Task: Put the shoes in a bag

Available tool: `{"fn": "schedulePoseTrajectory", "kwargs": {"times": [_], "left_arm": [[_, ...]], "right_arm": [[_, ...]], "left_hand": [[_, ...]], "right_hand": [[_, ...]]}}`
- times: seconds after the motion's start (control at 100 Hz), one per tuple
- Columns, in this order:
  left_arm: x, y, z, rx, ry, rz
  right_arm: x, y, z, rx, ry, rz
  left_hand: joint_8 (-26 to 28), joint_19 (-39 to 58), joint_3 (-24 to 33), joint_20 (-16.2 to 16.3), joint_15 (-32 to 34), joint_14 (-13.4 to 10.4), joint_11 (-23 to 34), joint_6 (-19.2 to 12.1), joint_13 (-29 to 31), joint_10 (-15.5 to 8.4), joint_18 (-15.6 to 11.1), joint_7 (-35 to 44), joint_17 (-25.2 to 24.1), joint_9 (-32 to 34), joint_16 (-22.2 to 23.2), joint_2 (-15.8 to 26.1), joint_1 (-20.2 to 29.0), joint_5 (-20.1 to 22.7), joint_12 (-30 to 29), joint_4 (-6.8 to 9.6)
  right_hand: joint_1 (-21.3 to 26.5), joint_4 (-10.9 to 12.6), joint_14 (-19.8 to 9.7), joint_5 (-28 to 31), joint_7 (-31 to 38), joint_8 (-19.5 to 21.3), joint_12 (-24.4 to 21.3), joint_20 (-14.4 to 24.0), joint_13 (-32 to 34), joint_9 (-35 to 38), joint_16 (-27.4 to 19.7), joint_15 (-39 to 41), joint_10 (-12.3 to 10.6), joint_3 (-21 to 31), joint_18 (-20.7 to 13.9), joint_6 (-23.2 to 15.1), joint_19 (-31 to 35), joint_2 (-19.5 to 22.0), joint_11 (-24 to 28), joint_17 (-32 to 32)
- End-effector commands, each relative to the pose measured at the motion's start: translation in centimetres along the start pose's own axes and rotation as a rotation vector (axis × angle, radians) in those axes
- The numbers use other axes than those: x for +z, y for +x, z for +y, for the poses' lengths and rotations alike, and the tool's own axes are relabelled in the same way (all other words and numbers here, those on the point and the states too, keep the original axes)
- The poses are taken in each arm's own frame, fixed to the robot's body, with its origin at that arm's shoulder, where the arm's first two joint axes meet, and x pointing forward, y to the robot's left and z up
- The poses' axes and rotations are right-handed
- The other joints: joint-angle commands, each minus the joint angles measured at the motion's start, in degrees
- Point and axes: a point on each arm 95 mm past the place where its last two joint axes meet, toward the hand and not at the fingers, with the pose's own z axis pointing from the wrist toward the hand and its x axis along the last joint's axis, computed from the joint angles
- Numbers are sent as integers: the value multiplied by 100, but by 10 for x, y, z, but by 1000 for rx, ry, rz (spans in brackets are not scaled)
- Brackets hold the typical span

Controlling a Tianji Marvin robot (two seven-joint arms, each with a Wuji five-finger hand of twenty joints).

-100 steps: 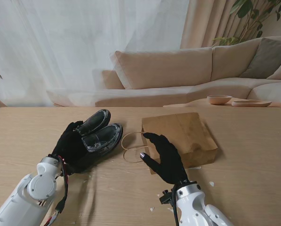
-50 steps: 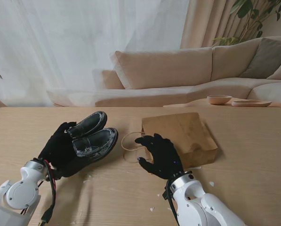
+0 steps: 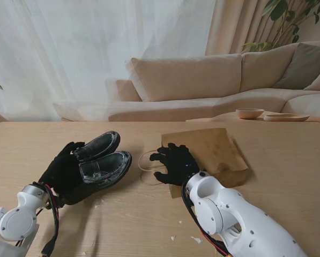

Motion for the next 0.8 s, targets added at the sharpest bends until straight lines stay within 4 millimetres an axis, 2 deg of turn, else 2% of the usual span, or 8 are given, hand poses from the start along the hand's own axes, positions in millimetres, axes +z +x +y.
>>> {"fn": "schedulePoseTrajectory", "kwargs": {"times": [0.0, 0.3, 0.4, 0.54, 0.59, 0.62, 0.75, 0.79], "left_arm": [[6, 13, -10, 10, 10, 35], [4, 23, -7, 32, -13, 15], [2, 25, -6, 37, -17, 12], [-1, 28, -6, 43, -25, 11], [-2, 28, -6, 45, -29, 11], [-2, 28, -6, 46, -31, 11], [-4, 29, -7, 54, -35, 17], [-4, 29, -8, 56, -34, 20]], "right_arm": [[7, -4, -1, -11, 21, -16], [35, -12, -11, -103, 107, -27], [40, -10, -13, -130, 127, -12], [44, -5, -15, -173, 145, 24], [45, -3, -15, -188, 146, 37], [45, -2, -16, -197, 147, 43], [49, 3, -16, -250, 149, 59], [49, 4, -17, -264, 150, 62]], "left_hand": [[111, 35, 289, 99, -8, -62, 120, -894, -34, -10, -137, 357, -20, 28, 104, 804, 548, 230, -53, 333], [124, -50, 252, 17, -24, -77, 114, -888, -34, -24, -140, 332, -13, 26, 82, 823, 548, 210, -57, 331], [128, -68, 248, -9, -23, -69, 111, -882, -31, -13, -138, 326, -3, 24, 76, 822, 548, 207, -57, 332], [132, -76, 258, -30, -19, -62, 110, -871, -33, -16, -134, 322, 2, 24, 74, 821, 548, 212, -55, 336], [133, -79, 247, -36, -21, -66, 105, -876, -34, -15, -130, 320, 0, 20, 72, 821, 548, 215, -57, 331], [133, -80, 255, -40, -21, -61, 103, -871, -34, -10, -130, 318, 2, 21, 70, 822, 548, 215, -57, 334], [136, -82, 245, -52, -20, -57, 97, -883, -35, -15, -123, 310, 4, 20, 68, 825, 548, 210, -59, 332], [140, -82, 244, -54, -20, -56, 99, -885, -34, -18, -127, 315, 4, 24, 68, 823, 548, 222, -57, 332]], "right_hand": [[-167, -212, -66, 70, 48, -40, -49, -51, -83, -147, 21, -125, -3, -151, 10, 64, 18, 76, -158, -116], [-185, -204, -41, 85, 61, -69, -119, -61, -95, -178, 54, -156, -12, -225, 17, 57, 13, 93, -324, -101], [-157, -213, -52, 626, 293, -29, -172, -71, -122, -174, 45, -222, -48, -234, -16, -178, -2, -20, -443, -122], [-3, -300, -97, 1501, 721, 16, -176, -66, -150, -107, 36, -346, -190, -241, -101, -872, -8, -314, -467, -160], [116, -458, -103, 1658, 908, -58, -106, -53, -143, -119, 63, -404, -233, -262, -127, -998, -1, -472, -354, -175], [142, -605, -106, 1685, 1155, -402, -100, -44, -144, -111, 96, -434, -276, -160, -147, -1095, -8, -608, -343, -186], [315, -676, -106, 1881, 1295, -523, -87, -48, -182, -85, 73, -490, -325, -146, -199, -1230, -31, -963, -315, -238], [356, -739, -98, 1869, 1613, -720, -50, -39, -187, -102, 51, -501, -313, -76, -205, -1265, -39, -1118, -236, -238]]}}
